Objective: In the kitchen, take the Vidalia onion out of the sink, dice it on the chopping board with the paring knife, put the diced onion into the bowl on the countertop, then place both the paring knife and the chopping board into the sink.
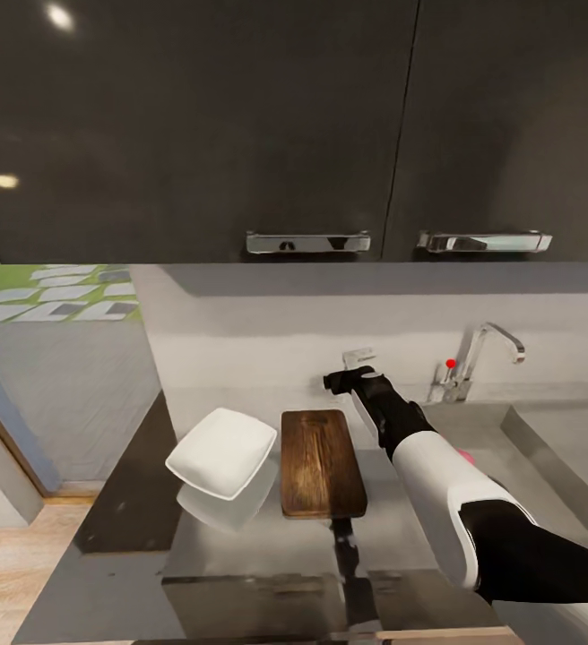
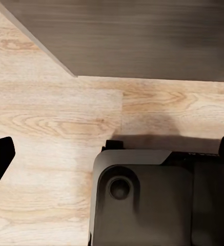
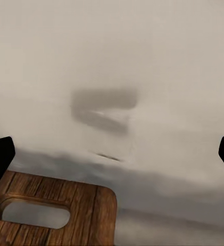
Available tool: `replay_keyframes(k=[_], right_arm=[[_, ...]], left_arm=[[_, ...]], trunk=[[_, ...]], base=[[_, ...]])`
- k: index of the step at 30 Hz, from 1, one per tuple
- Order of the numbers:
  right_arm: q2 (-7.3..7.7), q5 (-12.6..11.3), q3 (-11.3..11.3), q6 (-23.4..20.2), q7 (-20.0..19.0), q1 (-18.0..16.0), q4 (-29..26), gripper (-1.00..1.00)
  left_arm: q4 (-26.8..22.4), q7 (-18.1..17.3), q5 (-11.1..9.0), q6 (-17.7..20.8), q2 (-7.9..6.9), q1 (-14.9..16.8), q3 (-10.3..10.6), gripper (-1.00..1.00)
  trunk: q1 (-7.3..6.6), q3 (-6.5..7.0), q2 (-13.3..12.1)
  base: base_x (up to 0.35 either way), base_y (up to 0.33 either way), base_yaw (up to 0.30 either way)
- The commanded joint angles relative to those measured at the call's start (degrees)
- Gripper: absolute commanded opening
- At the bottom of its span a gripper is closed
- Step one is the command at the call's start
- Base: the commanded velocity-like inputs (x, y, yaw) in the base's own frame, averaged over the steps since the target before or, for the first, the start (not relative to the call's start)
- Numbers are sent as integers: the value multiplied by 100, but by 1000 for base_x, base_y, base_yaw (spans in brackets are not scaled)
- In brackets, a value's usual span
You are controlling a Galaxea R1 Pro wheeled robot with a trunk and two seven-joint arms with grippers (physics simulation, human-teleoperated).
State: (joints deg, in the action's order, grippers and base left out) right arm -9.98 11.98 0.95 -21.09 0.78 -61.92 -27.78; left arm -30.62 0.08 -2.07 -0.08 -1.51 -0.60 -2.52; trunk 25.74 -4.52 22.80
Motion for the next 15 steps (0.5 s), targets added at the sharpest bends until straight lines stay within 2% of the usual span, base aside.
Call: replay_keyframes(k=[1,15], right_arm=[[-2,32,10,-36,9,-4,-4,100],[-2,40,9,-2,1,-4,359,100]], left_arm=[[-9,1,-19,-1,1,-2,-3,100],[3,1,-4,-1,0,-2,-3,100]], trunk=[[4,-11,12],[4,-29,12]], base=[[52,6,0],[8,1,0]])
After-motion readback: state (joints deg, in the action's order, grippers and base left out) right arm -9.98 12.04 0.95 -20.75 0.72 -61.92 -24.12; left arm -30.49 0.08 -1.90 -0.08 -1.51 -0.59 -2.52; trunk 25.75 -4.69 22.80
